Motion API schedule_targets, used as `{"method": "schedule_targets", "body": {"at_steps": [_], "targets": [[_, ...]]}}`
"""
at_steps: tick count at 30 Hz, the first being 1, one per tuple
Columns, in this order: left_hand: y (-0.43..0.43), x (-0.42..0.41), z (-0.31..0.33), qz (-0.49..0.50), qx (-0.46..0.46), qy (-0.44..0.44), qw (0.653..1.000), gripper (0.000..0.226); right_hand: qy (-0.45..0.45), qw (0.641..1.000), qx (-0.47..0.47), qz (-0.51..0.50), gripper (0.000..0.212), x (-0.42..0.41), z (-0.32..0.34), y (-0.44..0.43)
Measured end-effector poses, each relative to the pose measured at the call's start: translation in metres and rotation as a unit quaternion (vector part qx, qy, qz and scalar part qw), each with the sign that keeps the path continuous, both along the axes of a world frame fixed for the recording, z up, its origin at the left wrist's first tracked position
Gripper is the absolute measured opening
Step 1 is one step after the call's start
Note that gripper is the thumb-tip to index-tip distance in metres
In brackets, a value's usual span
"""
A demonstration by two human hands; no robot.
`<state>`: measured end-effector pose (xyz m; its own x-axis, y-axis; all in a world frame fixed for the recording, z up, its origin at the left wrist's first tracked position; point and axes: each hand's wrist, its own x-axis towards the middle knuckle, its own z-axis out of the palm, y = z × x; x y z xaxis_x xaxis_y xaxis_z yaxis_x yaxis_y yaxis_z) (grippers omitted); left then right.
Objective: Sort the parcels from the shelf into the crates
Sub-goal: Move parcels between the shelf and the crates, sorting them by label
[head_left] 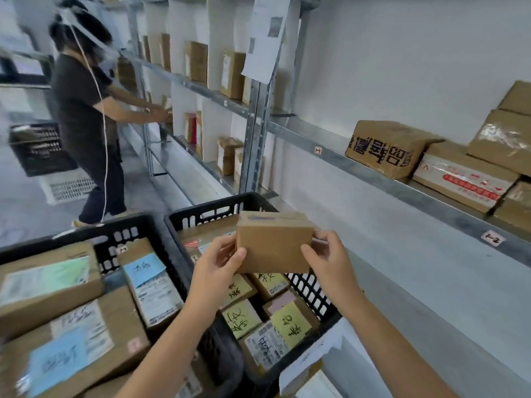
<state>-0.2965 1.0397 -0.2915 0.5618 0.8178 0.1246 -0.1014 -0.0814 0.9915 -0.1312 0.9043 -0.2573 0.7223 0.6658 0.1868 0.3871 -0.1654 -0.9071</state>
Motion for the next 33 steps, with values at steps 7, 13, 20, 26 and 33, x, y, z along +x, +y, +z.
{"method": "schedule_targets", "body": {"at_steps": [7, 13, 20, 26, 33], "targets": [[0.001, -0.036, -0.025, 0.05, -0.009, 0.042, 0.998, 0.031, -0.034, 0.999, 0.0, 0.026, 0.027, -0.032, -0.016, 0.014], [0.001, -0.071, -0.033, 0.069, -0.076, -0.009, 0.995, 0.024, 0.04, 0.998, 0.007, 0.052, 0.04, -0.05, -0.028, 0.03], [0.0, -0.107, -0.047, 0.13, -0.111, -0.039, 0.985, 0.025, 0.097, 0.993, -0.029, 0.064, 0.063, -0.078, -0.037, 0.049], [-0.004, -0.142, -0.052, 0.151, -0.118, -0.053, 0.98, 0.047, 0.086, 0.992, -0.017, 0.088, 0.055, -0.104, -0.045, 0.061], [-0.005, -0.176, -0.062, 0.205, -0.126, -0.066, 0.968, 0.056, 0.119, 0.98, -0.004, 0.161, 0.031, -0.131, -0.058, 0.071]]}}
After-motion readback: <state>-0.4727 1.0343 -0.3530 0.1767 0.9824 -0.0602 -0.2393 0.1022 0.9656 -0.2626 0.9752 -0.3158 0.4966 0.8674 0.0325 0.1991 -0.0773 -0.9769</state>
